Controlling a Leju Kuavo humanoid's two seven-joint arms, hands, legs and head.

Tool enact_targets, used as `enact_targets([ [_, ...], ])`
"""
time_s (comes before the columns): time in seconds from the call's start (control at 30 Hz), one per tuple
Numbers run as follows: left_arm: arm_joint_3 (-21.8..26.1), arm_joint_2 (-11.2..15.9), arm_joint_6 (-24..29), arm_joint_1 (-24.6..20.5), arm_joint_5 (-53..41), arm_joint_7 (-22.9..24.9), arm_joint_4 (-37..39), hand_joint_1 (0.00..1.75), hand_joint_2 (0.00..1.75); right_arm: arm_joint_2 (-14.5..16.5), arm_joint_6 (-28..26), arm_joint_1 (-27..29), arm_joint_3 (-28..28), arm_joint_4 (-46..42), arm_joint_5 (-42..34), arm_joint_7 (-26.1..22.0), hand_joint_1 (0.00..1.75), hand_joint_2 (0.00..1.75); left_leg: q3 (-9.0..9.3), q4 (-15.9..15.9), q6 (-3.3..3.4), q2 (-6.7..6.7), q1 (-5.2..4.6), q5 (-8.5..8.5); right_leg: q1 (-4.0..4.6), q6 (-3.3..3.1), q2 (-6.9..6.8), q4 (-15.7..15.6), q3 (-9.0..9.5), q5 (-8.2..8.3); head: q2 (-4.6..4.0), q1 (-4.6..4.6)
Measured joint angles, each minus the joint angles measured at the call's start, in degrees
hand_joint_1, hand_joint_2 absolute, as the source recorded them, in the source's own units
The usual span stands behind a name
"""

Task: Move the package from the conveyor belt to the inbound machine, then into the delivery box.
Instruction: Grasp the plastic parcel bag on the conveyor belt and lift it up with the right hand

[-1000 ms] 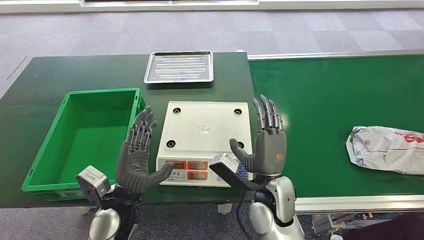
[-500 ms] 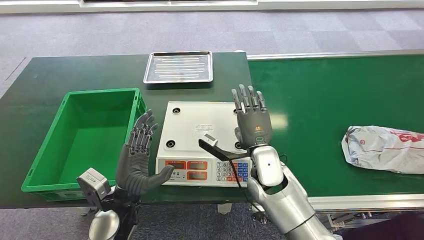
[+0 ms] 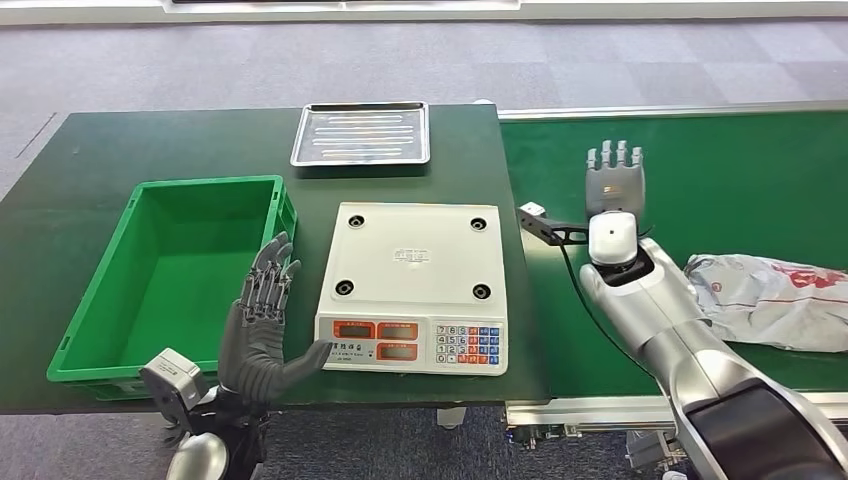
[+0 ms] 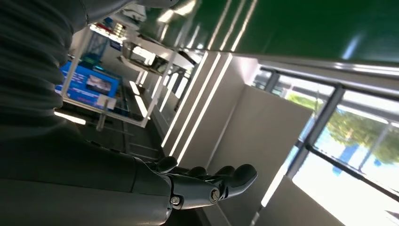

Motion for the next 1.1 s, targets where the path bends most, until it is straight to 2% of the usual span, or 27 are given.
enact_targets([
  [0.1, 0.0, 0.0, 0.0, -0.2, -0.1, -0.1, 0.5, 0.0, 1.75, -1.1, 4.1, -1.3, -2.4, 4.3, -1.8, -1.7, 0.0, 1.75, 0.01, 0.0, 0.02, 0.02, -0.01, -0.01, -0.01, 0.0, 0.01, 0.0, -0.01, 0.0, 0.0, 0.0],
  [0.3, 0.0, 0.0, 0.0, -1.2, -0.4, -0.6, 2.1, 0.0, 1.75, -2.7, 9.3, -2.4, -6.4, 10.3, -5.6, -10.6, 0.0, 1.75, 0.0, 0.0, 0.03, 0.04, -0.01, -0.02, 0.0, 0.01, 0.02, 0.0, -0.01, 0.0, 0.01, 0.0],
  [0.53, 0.0, 0.3, -0.1, -3.5, -0.4, -1.0, 4.0, 0.0, 1.75, -3.0, 18.8, -3.9, -8.9, 13.7, -10.2, -22.2, 0.0, 1.75, 0.01, 0.0, 0.03, 0.06, 0.0, -0.02, 0.01, 0.01, 0.04, 0.0, -0.01, 0.0, 0.01, 0.0],
  [0.67, 0.0, 0.5, -0.2, -4.6, -0.2, -1.1, 4.7, 0.0, 1.75, -3.1, 22.9, -4.4, -9.2, 14.8, -12.3, -26.0, 0.0, 1.75, 0.01, 0.0, 0.03, 0.07, 0.0, -0.02, 0.0, 0.01, 0.04, 0.0, -0.01, 0.0, 0.0, 0.0],
  [0.83, 0.0, 0.9, -0.2, -5.0, -0.2, -1.1, 5.2, 0.0, 1.75, -3.2, 22.4, -4.9, -9.2, 15.4, -12.5, -25.7, 0.0, 1.75, 0.0, 0.0, 0.04, 0.07, 0.0, -0.03, -0.02, 0.01, 0.04, 0.0, -0.01, 0.0, 0.01, 0.0],
  [0.93, 0.1, 1.1, -0.1, -4.9, -0.1, -1.2, 5.2, 0.0, 1.75, -3.2, 21.2, -5.3, -9.2, 15.4, -12.2, -23.5, 0.0, 1.75, -0.01, 0.0, 0.04, 0.06, 0.0, -0.03, -0.02, 0.01, 0.04, 0.0, -0.01, -0.01, 0.0, 0.0],
  [1.0, 0.3, 1.2, 0.2, -4.7, -0.1, -1.1, 5.0, 0.0, 1.75, -3.1, 18.2, -5.7, -9.2, 15.4, -11.3, -18.7, 0.0, 1.75, -0.03, 0.0, 0.04, 0.05, 0.0, -0.03, -0.02, 0.01, 0.03, 0.0, 0.0, -0.01, 0.01, 0.0],
  [1.1, 0.7, 1.1, 1.3, -3.7, 0.0, -0.8, 3.7, 0.0, 1.75, -2.6, 9.6, -5.9, -9.0, 15.1, -9.5, -6.6, 0.0, 1.75, -0.03, 0.0, 0.04, 0.05, 0.0, -0.03, 0.0, 0.01, 0.03, 0.0, 0.01, -0.01, 0.0, 0.0],
])
